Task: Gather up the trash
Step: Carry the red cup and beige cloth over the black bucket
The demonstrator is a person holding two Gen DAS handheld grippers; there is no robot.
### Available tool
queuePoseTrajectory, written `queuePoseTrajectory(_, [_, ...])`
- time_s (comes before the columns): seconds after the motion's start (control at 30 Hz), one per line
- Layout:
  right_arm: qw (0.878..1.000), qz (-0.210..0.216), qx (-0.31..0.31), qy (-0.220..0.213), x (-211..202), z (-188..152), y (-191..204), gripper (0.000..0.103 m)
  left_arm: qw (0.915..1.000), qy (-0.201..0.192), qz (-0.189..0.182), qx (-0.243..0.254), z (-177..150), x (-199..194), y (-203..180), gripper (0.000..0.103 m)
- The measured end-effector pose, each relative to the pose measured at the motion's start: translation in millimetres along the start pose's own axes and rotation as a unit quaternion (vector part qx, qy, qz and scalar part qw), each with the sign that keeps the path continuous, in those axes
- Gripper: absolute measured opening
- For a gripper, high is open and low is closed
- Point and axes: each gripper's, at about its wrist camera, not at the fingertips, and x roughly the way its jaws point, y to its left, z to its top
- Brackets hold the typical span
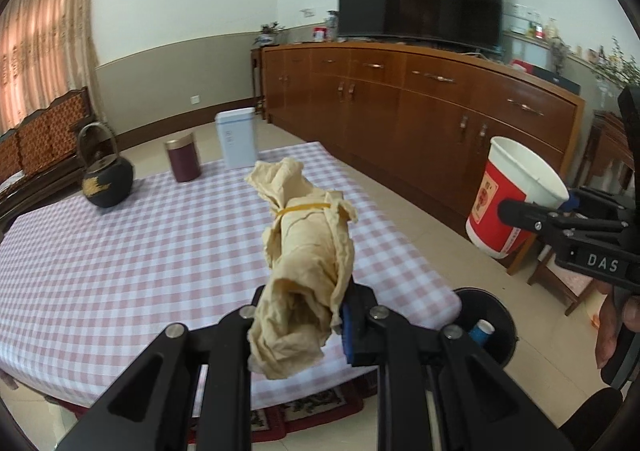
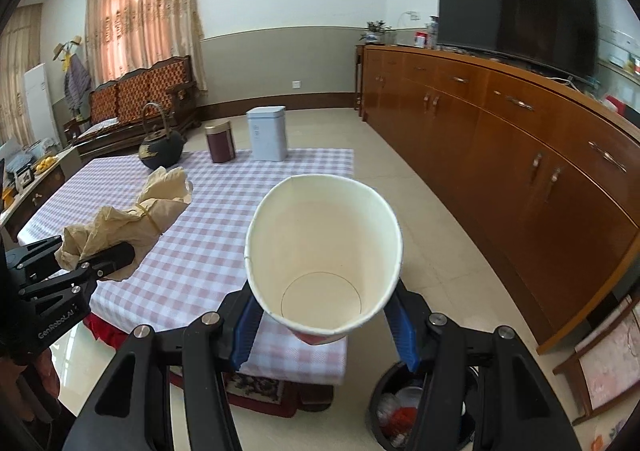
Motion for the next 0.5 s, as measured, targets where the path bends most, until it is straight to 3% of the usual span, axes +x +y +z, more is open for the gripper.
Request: queuePoseTrajectory(0.5, [0.996,-0.067,0.051,0.016,-36,-61,-80,0.059,0.9948,0.002,-0.091,0.046,-9,14,-90,0.022])
